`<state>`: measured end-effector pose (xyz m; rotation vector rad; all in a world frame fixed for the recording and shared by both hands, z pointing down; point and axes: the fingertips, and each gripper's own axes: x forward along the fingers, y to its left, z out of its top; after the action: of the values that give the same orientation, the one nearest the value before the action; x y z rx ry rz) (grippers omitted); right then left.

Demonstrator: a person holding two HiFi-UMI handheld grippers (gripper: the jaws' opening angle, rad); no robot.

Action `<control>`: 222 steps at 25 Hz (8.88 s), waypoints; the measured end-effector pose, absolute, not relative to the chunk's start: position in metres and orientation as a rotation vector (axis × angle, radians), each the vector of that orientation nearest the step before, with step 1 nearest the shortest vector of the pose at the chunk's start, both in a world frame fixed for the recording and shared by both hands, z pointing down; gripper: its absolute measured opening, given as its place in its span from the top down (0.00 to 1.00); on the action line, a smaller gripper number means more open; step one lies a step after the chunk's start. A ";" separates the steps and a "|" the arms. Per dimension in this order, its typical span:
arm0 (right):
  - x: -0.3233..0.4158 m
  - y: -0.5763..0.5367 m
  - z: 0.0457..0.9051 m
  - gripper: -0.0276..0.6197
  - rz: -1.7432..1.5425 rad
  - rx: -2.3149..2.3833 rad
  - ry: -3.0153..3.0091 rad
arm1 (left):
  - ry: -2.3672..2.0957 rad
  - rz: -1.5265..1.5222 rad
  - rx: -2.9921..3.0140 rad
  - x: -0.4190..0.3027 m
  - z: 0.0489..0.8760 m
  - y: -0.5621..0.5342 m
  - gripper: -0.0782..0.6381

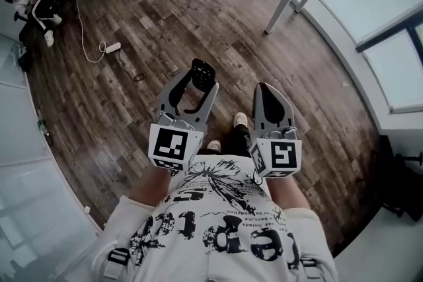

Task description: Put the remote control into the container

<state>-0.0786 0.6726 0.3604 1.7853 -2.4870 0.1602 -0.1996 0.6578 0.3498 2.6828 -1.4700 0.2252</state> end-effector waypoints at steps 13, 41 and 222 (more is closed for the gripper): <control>-0.002 0.568 0.370 0.95 0.287 1.692 -2.584 | -1.548 0.301 2.643 -0.135 0.352 0.558 0.57; -0.027 0.356 0.359 0.95 0.131 1.707 -2.507 | -1.460 0.245 2.697 -0.161 0.341 0.342 0.57; 0.265 -0.349 0.375 0.95 0.259 2.568 -1.632 | -0.369 0.029 3.302 0.206 0.311 -0.435 0.88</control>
<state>0.2652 -0.3490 0.3750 2.5682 -1.6321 0.2586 0.2058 -0.4347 0.3112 3.3019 -0.3694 0.0290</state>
